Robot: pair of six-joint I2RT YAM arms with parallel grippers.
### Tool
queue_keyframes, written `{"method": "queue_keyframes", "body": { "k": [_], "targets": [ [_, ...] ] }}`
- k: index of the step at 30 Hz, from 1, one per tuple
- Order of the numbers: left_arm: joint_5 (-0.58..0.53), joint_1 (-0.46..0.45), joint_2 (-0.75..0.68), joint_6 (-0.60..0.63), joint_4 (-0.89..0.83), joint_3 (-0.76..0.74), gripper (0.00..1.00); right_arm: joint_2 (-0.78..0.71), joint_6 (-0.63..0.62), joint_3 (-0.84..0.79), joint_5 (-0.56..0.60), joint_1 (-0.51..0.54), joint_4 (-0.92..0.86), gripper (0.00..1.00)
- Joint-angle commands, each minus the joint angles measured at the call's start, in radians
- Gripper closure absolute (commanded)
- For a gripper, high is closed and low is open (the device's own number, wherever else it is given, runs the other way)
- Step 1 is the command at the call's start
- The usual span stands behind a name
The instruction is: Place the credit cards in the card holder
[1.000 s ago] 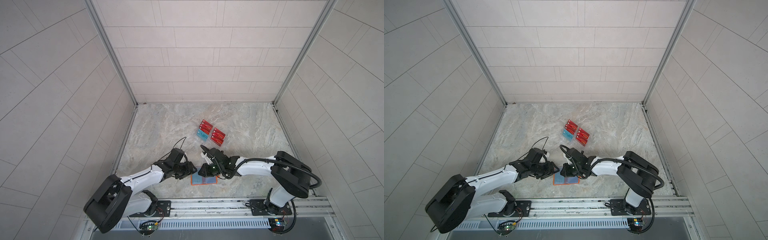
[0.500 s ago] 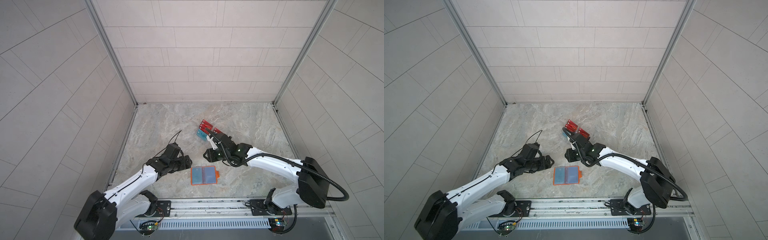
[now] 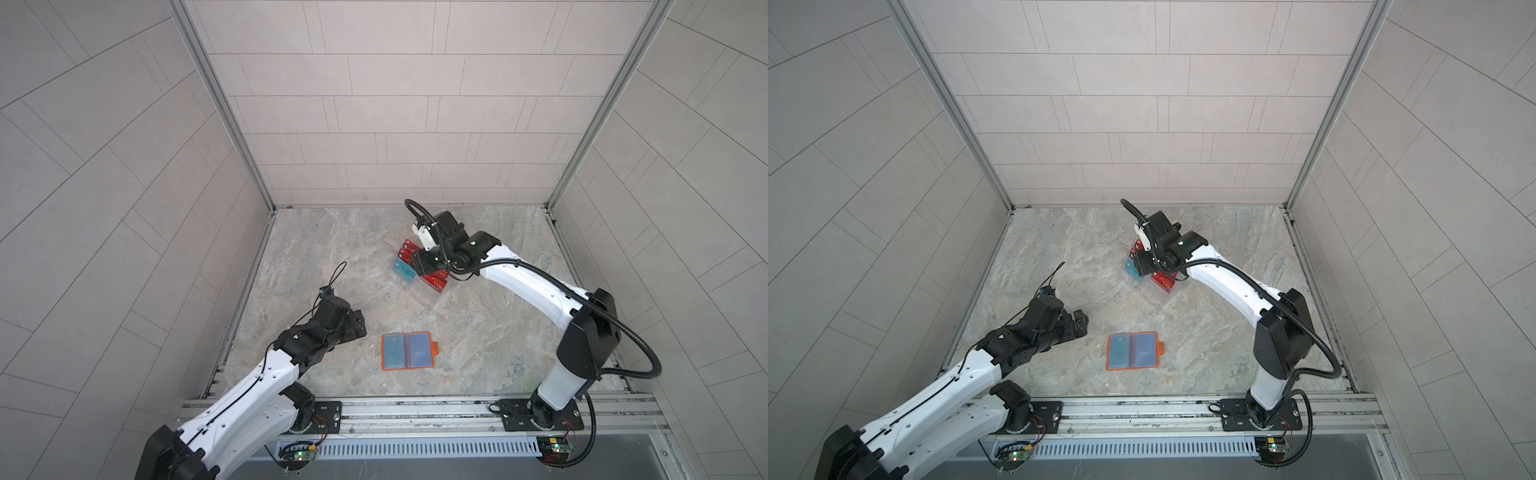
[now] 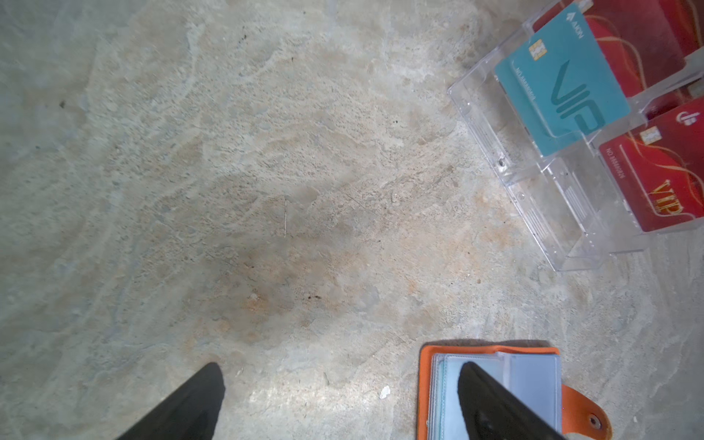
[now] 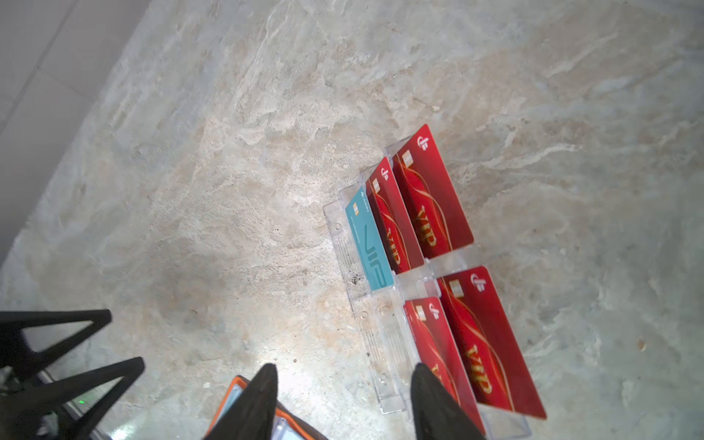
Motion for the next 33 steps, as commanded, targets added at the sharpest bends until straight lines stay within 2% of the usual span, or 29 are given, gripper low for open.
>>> {"method": "queue_keyframes", "body": {
  "k": [1, 9, 18, 33],
  "targets": [
    [-0.016, 0.005, -0.018, 0.065, 0.018, 0.0, 0.0, 0.096, -0.104, 0.108, -0.015, 0.003, -0.123, 0.5],
    [0.061, 0.006, 0.069, 0.081, 0.07, 0.002, 0.01, 0.307, -0.212, 0.349, -0.023, 0.004, -0.224, 0.56],
    [0.117, 0.005, 0.104, 0.063, 0.117, -0.026, 0.0, 0.505, -0.241, 0.564, 0.02, -0.011, -0.329, 0.57],
    [0.119, 0.005, 0.069, 0.029, 0.118, -0.079, 0.0, 0.619, -0.266, 0.661, 0.072, -0.01, -0.36, 0.58]
  ]
}}
